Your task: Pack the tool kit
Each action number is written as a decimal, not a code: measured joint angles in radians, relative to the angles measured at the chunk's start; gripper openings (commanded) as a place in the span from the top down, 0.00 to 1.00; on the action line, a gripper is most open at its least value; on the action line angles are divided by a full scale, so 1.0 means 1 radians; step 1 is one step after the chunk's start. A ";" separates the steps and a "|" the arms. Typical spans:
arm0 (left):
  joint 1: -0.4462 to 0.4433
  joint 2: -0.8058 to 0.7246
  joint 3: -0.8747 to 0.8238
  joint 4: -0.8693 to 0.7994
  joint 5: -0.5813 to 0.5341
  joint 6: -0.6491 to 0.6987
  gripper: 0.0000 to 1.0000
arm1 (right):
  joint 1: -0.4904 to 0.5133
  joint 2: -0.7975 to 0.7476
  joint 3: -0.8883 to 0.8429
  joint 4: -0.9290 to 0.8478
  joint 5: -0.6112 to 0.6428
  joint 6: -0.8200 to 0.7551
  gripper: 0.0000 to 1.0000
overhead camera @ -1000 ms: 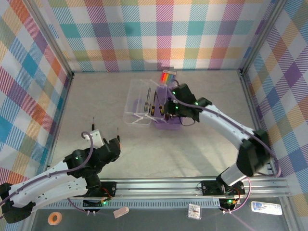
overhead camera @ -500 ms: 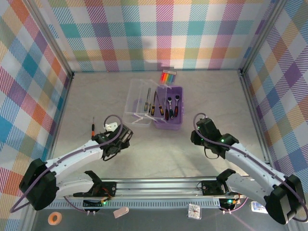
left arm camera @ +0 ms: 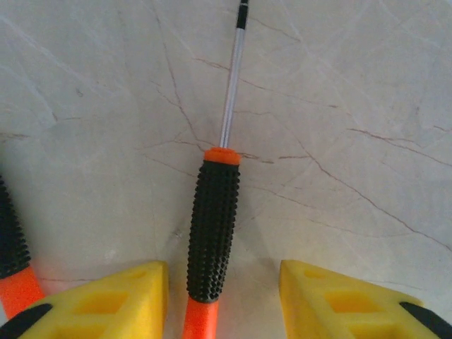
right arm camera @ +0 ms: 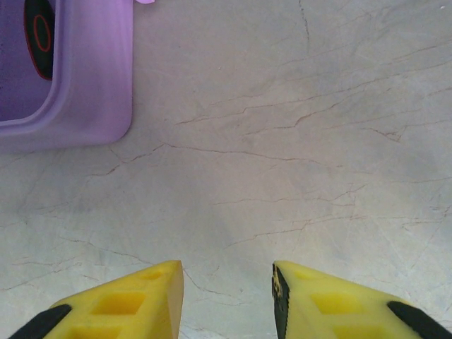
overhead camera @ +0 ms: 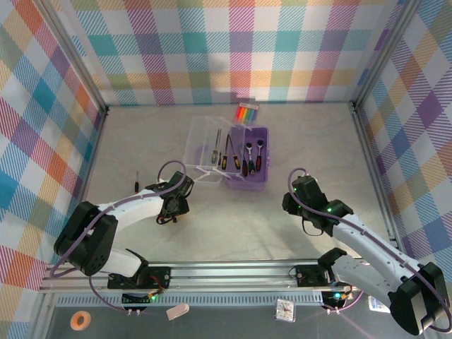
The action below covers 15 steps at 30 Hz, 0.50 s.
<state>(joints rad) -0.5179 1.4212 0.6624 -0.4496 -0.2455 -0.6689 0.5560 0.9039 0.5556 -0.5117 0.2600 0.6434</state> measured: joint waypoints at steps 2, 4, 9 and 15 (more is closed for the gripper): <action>0.005 0.012 0.009 -0.008 -0.003 0.003 0.60 | 0.000 0.011 0.002 0.000 -0.010 0.005 0.62; 0.013 0.016 0.014 -0.012 0.003 0.004 0.59 | 0.000 0.018 0.004 0.002 -0.020 0.008 0.62; 0.043 0.028 0.027 -0.020 0.038 0.012 0.60 | 0.000 0.018 0.008 0.010 -0.052 0.023 0.62; 0.087 0.048 0.051 -0.048 0.088 0.034 0.70 | 0.000 0.018 0.008 0.023 -0.079 0.034 0.62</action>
<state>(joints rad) -0.4313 1.4696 0.7136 -0.4973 -0.1577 -0.6350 0.5556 0.9215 0.5640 -0.4889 0.1814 0.6777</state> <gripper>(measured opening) 0.333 0.378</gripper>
